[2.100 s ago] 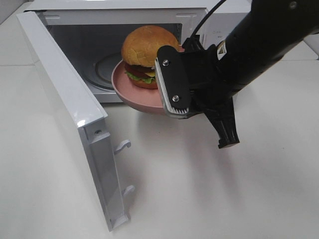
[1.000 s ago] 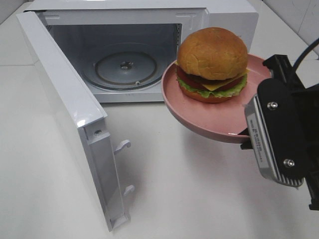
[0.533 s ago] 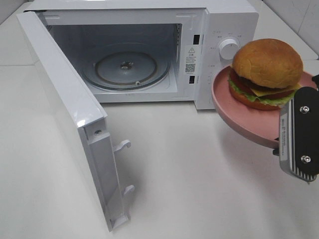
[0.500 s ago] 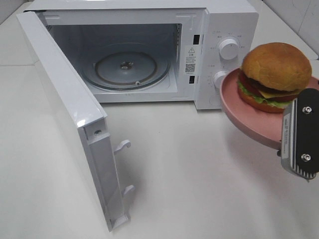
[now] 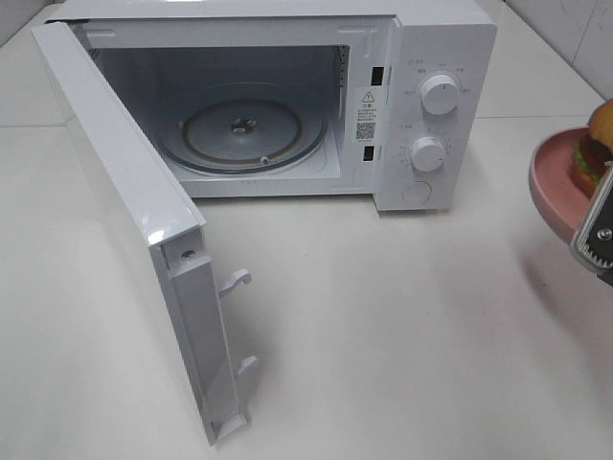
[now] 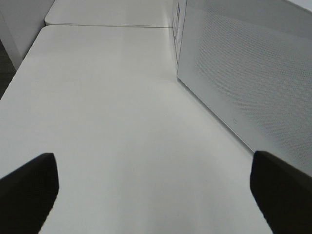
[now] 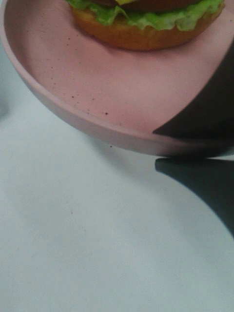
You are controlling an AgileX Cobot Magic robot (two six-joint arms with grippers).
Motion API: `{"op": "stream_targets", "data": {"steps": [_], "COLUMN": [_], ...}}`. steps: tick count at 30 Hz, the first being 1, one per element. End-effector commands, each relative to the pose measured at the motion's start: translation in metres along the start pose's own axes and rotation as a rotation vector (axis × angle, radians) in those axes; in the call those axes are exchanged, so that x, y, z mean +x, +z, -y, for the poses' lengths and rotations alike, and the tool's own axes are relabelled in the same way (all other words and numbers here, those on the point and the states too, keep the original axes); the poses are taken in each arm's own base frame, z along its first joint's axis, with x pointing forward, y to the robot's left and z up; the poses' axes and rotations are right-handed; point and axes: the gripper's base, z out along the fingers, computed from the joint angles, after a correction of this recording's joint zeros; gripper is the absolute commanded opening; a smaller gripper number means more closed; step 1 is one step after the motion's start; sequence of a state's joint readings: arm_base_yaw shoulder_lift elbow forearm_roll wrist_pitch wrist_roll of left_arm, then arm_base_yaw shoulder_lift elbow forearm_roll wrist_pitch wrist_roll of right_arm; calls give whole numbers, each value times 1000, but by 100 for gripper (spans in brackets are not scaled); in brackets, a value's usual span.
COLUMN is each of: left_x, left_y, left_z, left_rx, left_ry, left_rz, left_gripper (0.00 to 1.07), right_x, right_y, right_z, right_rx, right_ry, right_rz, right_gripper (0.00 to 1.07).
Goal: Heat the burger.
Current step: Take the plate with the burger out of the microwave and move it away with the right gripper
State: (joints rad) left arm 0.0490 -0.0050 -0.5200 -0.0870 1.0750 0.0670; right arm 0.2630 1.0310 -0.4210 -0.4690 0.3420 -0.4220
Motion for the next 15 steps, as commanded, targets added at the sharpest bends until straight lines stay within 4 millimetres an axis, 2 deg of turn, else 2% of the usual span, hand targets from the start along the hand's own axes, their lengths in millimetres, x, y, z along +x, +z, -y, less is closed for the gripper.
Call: {"op": "stream_targets", "data": {"steps": [1, 10, 15], "left_x": [0, 0, 0], "left_y": [0, 0, 0], "left_z": [0, 0, 0], "left_rx": [1, 1, 1], "left_ry": [-9, -9, -9], "left_rz": [5, 5, 5], "left_gripper": [101, 101, 101], "right_x": [1, 14, 21], "right_y": [5, 20, 37], "right_z": [11, 23, 22], "right_rx": [69, 133, 145], "right_ry": [49, 210, 312], "right_rz": [-26, -207, -329], "right_gripper": [0, 0, 1]}}
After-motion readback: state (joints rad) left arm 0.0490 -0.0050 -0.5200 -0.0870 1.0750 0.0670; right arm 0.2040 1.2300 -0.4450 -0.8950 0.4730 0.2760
